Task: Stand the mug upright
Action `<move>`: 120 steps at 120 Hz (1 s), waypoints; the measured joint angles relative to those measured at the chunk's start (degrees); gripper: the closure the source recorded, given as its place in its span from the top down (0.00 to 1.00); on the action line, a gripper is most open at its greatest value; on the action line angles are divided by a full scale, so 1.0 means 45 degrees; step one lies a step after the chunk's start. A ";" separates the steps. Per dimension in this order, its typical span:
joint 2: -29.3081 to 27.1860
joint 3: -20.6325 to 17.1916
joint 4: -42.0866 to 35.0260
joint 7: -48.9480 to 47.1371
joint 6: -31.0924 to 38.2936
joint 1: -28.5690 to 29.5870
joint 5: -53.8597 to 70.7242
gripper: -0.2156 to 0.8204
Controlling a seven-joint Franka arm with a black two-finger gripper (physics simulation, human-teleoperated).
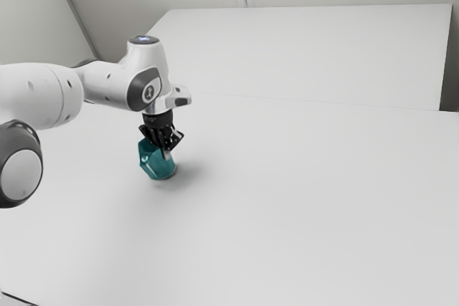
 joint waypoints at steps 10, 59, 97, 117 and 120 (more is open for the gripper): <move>0.0114 -0.0014 0.0000 -0.0054 -0.0047 0.0000 0.0039 0.04; -0.0210 0.0003 0.0019 -0.0058 -0.0162 -0.0059 -0.0139 0.62; -0.2175 0.0116 0.1803 0.0185 -0.1065 -0.0108 0.0392 0.75; -0.2787 0.0039 0.3511 0.0475 -0.2677 0.0131 0.0727 0.77; -0.2851 -0.0045 0.3675 0.0512 -0.2891 0.0209 0.0748 0.78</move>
